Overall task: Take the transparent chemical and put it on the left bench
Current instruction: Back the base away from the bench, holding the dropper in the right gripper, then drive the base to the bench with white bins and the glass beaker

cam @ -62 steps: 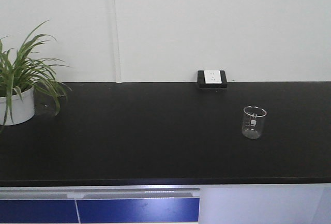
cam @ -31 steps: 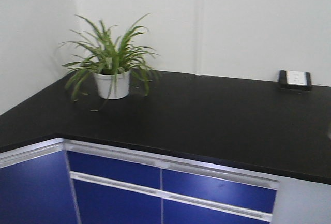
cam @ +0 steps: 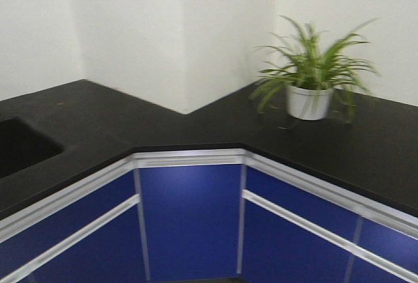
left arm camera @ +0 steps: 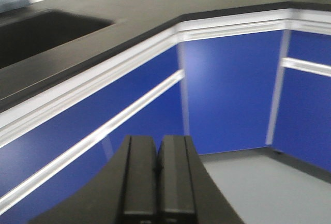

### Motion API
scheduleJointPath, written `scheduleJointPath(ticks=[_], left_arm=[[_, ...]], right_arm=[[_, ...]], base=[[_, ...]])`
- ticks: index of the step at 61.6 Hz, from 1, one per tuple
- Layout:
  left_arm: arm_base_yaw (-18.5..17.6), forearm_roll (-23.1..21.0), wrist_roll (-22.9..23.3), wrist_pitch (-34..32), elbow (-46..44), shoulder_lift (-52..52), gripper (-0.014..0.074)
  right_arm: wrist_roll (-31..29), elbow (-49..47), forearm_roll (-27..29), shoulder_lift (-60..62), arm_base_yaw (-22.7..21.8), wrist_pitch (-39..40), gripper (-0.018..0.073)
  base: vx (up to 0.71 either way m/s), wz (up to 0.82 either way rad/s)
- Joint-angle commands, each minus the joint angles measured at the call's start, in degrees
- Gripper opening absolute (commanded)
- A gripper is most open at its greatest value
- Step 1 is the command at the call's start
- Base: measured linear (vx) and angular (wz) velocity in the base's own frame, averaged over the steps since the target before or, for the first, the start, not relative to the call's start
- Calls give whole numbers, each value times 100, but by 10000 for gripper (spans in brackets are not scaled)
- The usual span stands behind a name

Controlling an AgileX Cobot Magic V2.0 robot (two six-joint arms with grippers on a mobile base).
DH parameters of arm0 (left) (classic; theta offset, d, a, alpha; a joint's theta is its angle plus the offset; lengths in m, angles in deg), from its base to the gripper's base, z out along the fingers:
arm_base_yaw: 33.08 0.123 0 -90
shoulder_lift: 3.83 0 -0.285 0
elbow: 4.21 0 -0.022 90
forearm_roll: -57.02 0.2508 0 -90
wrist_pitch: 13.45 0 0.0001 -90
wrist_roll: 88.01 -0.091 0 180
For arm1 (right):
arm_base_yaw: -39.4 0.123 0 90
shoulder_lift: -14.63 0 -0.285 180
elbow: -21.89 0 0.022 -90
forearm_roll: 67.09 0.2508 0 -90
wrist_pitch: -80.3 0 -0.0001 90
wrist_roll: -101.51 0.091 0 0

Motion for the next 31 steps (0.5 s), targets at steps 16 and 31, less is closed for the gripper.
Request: scheduleJointPath(ticks=[16,31], left_arm=[[-10,-4,45,-449,93,-110,-3],[-10,-4,45,-449,93,-110,-3]], right_arm=[[0,-176,-11,-37,-22,459,-8],[0,-176,-11,-37,-22,459,-8]], base=[[-10,64],[-6,57]])
